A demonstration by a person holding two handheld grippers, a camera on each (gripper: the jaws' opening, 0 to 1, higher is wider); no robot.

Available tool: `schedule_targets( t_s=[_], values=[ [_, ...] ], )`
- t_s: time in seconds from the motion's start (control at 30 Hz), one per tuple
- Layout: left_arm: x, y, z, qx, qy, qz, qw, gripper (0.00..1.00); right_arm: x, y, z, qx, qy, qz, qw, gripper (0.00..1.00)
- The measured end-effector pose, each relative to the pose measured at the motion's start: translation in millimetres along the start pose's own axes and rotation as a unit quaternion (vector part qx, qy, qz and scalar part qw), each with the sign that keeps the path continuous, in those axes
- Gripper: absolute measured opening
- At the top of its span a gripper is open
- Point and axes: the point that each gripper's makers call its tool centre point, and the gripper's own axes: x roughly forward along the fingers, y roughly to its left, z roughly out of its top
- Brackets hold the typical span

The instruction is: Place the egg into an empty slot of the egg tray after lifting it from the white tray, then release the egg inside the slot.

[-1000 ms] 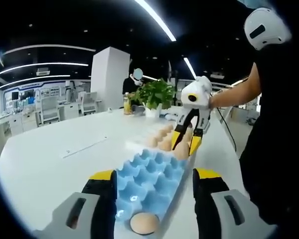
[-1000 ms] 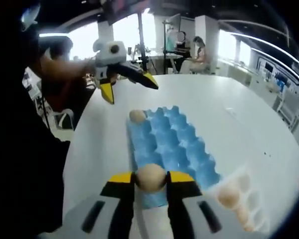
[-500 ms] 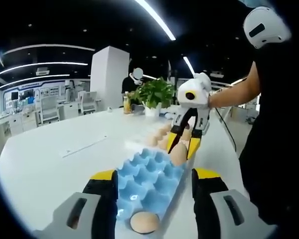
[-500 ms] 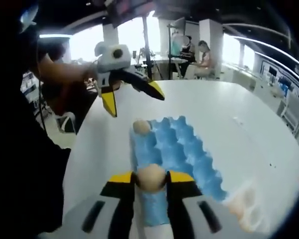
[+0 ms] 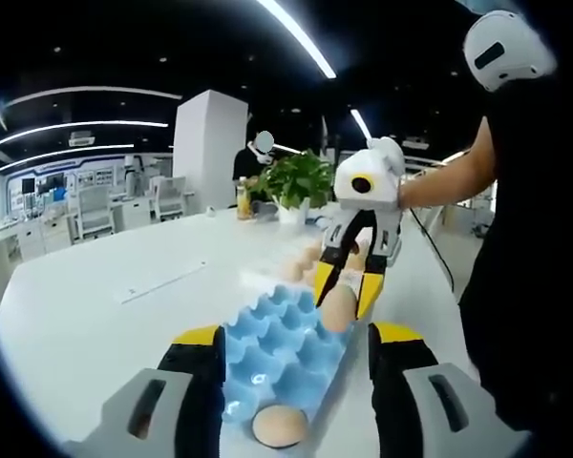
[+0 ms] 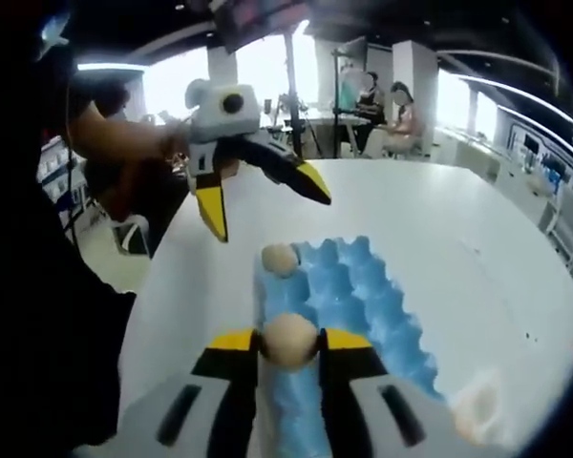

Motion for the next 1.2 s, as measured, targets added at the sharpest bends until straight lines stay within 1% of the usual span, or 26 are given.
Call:
schedule_targets(
  t_s=[0.5, 0.77, 0.9, 1.0, 1.2],
  values=[
    [-1.8, 0.5, -2.4, -0.003, 0.003, 0.001, 1.0000, 0.61, 21.8, 5.7, 13.0, -0.014, -0.005, 0.016, 0.9998, 0.25],
    [-2.3, 0.5, -3.3, -0.004, 0.006, 0.001, 1.0000, 0.61, 31.6, 8.2, 16.8, -0.017, -0.005, 0.023, 0.9996, 0.25],
    [-2.7, 0.6, -1.3, -0.004, 0.002, 0.002, 1.0000, 0.61, 34.8, 8.3, 20.4, -0.019, -0.009, 0.024, 0.9995, 0.25],
    [-3.3, 1.4, -3.2, -0.003, 0.007, 0.004, 1.0000, 0.61, 37.6, 8.4, 21.7, -0.020, -0.009, 0.026, 0.9994, 0.25],
    [-3.9, 2.3, -3.2, -0.004, 0.005, 0.005, 1.0000, 0.61, 44.5, 7.6, 23.7, -0.022, -0.008, 0.028, 0.9993, 0.25]
  ],
)
